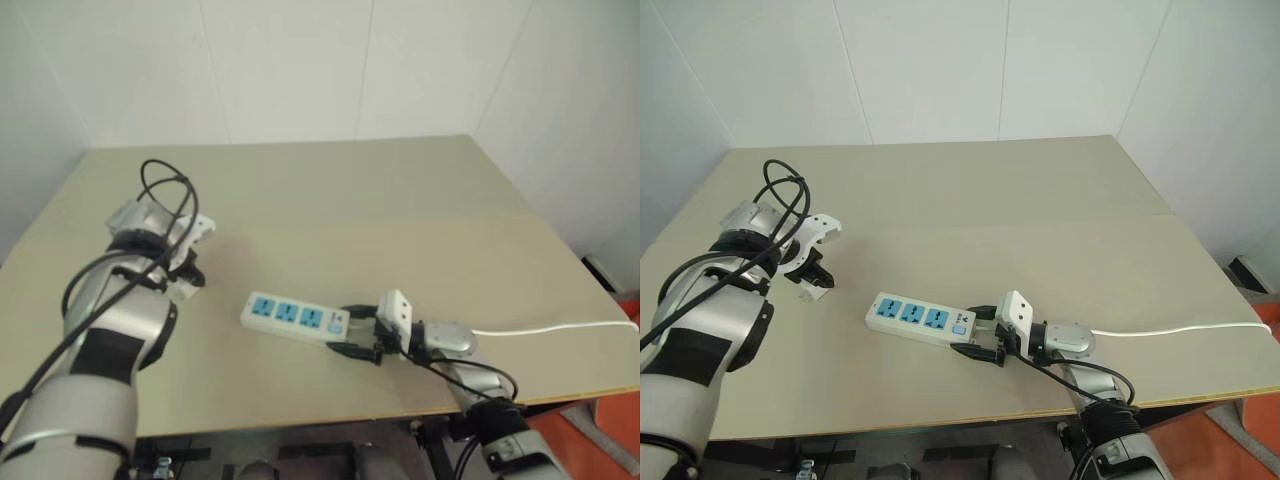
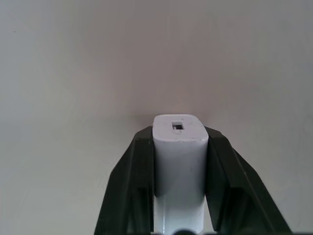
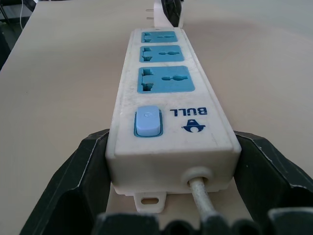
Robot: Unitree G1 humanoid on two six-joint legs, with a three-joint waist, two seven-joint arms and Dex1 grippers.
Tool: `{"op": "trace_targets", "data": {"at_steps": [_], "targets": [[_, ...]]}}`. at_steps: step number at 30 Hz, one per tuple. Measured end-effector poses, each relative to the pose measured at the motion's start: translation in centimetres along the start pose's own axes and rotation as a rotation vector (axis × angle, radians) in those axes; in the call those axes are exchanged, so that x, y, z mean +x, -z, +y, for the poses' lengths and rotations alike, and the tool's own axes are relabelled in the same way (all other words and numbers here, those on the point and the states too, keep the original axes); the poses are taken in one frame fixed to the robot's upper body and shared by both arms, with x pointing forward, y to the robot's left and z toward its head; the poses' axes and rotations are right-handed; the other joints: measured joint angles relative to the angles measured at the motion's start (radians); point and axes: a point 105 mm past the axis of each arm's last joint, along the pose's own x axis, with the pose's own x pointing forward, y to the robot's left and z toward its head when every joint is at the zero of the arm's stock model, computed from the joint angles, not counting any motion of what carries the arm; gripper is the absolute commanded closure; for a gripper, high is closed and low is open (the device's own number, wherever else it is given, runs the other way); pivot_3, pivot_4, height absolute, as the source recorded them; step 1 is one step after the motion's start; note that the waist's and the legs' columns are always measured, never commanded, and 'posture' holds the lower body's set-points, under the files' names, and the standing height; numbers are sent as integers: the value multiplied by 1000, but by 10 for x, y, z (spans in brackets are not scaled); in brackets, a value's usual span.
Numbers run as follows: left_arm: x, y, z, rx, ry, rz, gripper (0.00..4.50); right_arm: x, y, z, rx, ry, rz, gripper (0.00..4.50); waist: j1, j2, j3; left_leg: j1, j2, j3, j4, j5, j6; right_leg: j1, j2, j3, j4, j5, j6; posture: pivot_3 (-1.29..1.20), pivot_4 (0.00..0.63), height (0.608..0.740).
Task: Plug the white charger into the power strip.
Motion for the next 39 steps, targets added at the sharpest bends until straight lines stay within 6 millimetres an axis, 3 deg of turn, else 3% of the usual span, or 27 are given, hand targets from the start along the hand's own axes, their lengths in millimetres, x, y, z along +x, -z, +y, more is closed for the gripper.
{"op": "trace_targets", "data": {"at_steps": [5,8,10,12,15,19,24,39], "targets": [[1,-3,0,13,-1,-26,3506,0,0,0,1,3,1,1066,1,0,0,0,0,0,0,0,0,0,0,0,1,0,0,0,150,740],[-5,-22,-1,14,16,-166,3506,-1,0,0,-3,4,3,1066,3,0,0,0,0,0,0,0,0,0,0,0,0,0,0,0,150,740],[-18,-46,-3,27,32,-342,3506,-2,0,1,-5,3,4,1066,3,0,0,-1,0,0,0,0,0,0,-1,0,0,0,0,0,150,740],[-42,-77,-7,61,41,-630,3506,-2,-1,2,-7,0,5,1066,3,0,0,-1,1,0,0,0,0,-1,-2,0,0,0,0,0,150,740],[-79,-95,-23,116,116,-974,3506,-3,-1,5,-7,-5,5,1066,3,0,0,-1,1,1,0,0,-1,-2,-2,0,6,0,0,0,150,740],[-103,-77,-53,222,292,-1196,3506,-6,0,8,-13,-40,15,1066,5,0,-1,0,0,2,1,0,-1,-1,-3,0,8,0,0,0,150,740],[-102,-36,-98,264,745,-1269,3506,-4,-1,6,-25,-111,33,1066,5,0,-1,1,1,1,1,0,-1,0,-2,-1,5,0,0,0,150,740],[-95,-27,-136,262,1100,-1351,3506,5,-2,-19,-104,-303,100,1066,1,-1,-2,5,1,1,1,0,-1,3,-1,0,5,1,-1,0,150,740]]}}
